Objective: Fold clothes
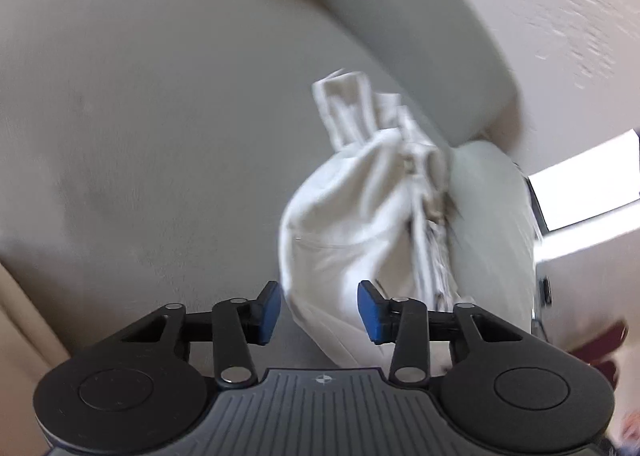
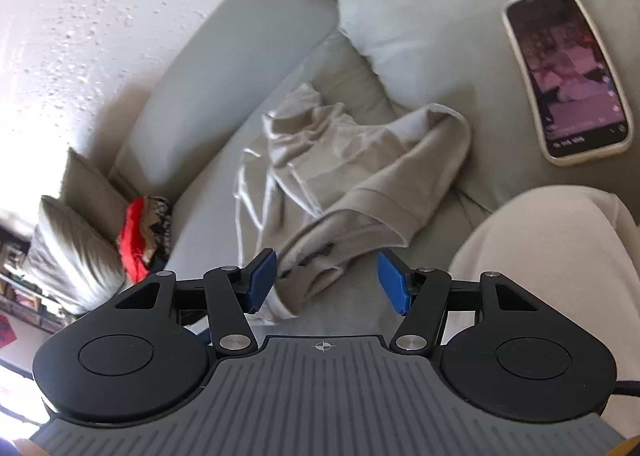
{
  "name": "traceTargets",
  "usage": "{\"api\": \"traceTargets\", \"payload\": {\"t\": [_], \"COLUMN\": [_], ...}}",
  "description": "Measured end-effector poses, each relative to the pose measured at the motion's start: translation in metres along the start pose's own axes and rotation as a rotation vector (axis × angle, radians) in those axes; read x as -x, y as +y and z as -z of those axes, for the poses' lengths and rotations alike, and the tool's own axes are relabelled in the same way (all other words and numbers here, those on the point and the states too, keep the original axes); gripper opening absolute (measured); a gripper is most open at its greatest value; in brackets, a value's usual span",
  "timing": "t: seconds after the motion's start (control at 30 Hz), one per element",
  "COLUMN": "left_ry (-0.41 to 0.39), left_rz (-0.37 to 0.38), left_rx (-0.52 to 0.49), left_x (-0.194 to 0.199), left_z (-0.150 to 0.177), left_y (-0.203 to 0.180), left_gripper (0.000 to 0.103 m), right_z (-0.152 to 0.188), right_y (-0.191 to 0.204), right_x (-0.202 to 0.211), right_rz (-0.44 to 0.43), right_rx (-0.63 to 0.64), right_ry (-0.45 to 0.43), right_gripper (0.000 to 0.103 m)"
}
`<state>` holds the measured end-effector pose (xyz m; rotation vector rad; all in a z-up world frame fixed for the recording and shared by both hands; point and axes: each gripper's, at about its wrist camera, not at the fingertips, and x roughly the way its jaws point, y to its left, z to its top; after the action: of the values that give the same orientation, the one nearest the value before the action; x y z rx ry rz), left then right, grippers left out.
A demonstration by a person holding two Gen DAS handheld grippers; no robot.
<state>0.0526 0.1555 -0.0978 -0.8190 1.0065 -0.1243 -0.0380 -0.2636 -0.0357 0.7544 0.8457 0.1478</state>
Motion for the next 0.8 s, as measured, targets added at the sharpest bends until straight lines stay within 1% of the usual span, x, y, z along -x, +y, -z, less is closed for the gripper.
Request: {"api": "traceTargets", "payload": {"t": [0.03,0.1,0.17,0.2,0.37,0.43,0.5,0.53,0.57,0.67,0.7,0.8], "left_ry": [0.027,0.072,0.082,0.083,0.081,0.064,0.037,0.02,-0.015,-0.143,-0.182,-0.308], "left_rz": [0.007,0.039,0.064,0.07,0.116,0.111,0.078,0.06,0.027,-0.052,-0.059,-0.066], "left_rx": [0.047,0.129,0.18,0.194,0.287,0.312,0.302,0.289,0.236,0.069,0.042,0.005], "left_x": [-0.008,-0.021,-0.031,-0.036,-0.056,-0.062,-0.06,-0.058,-0.049,-0.016,-0.007,0.037], "left_z": [-0.002,-0.003,-0.004,-0.006,-0.02,-0.028,-0.033,-0.035,-0.034,-0.029,-0.029,-0.023], "left_y": [0.005,0.015,0.021,0.023,0.032,0.032,0.028,0.025,0.02,0.001,-0.002,-0.001], "left_gripper": [0.032,0.029,0.021,0.019,0.018,0.015,0.004,0.003,0.0,0.0,0.0,0.0], "right_z": [0.0,0.0,0.0,0.0,-0.001,-0.001,-0.001,-0.001,0.0,0.003,0.004,0.006], "right_y": [0.001,0.0,-0.001,-0.001,-0.002,-0.002,-0.002,-0.002,-0.002,-0.002,-0.002,-0.002], "right_x": [0.0,0.0,-0.002,-0.004,-0.01,-0.01,-0.01,-0.009,-0.008,-0.008,-0.01,-0.014], "right_rz": [-0.008,-0.016,-0.017,-0.017,-0.005,-0.001,0.003,0.01,0.02,0.05,0.059,0.078], "right_rx": [0.004,0.007,0.002,0.0,-0.001,-0.002,-0.003,0.001,0.005,0.027,0.034,0.045], "right_ry": [-0.005,-0.016,-0.017,-0.014,-0.006,-0.007,-0.009,-0.013,-0.019,-0.03,-0.03,-0.024], "right_gripper": [0.063,0.063,0.063,0.063,0.063,0.063,0.063,0.063,0.063,0.063,0.063,0.063]}}
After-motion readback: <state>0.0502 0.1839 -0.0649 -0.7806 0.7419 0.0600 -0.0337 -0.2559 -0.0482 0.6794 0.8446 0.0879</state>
